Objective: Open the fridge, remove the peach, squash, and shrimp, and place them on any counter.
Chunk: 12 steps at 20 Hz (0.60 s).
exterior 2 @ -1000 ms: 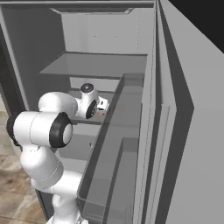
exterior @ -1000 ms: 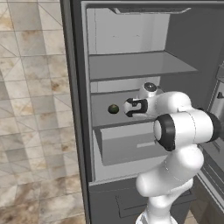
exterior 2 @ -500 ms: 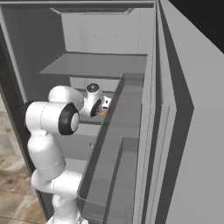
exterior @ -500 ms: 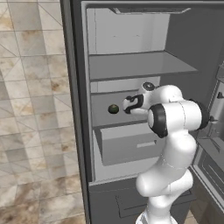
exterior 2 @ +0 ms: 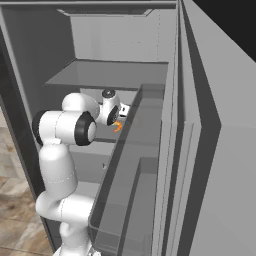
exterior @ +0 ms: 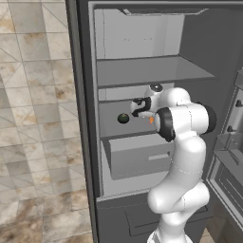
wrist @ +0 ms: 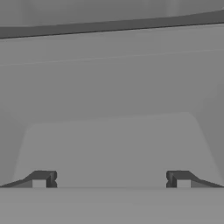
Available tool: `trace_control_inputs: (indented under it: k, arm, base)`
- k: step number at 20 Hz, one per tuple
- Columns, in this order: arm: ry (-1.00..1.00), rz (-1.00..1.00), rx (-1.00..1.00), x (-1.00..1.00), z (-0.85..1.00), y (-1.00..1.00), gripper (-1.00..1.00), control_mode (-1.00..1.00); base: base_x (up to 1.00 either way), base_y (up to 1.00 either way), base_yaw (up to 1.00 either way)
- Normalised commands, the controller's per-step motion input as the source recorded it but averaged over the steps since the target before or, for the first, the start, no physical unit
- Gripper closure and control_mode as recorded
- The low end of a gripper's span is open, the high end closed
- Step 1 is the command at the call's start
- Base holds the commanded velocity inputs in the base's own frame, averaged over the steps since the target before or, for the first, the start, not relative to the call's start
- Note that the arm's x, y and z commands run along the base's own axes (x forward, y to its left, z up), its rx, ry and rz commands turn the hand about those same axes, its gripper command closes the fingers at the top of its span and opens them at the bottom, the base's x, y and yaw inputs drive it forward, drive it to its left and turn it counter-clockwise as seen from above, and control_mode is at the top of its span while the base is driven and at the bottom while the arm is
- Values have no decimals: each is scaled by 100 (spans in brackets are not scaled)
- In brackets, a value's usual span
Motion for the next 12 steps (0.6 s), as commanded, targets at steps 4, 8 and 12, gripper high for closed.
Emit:
trace_control_inputs:
  k: [4,8,12]
  arm:
    - [5,0,0,2,-48,-13,-100,-100]
    - [6,0,0,-45,-81,-2,-100,-100]
    - [1,0,0,-56,-86,-16,-100,-100]
  base:
    - [0,0,0]
    - [0,0,0]
    - [0,0,0]
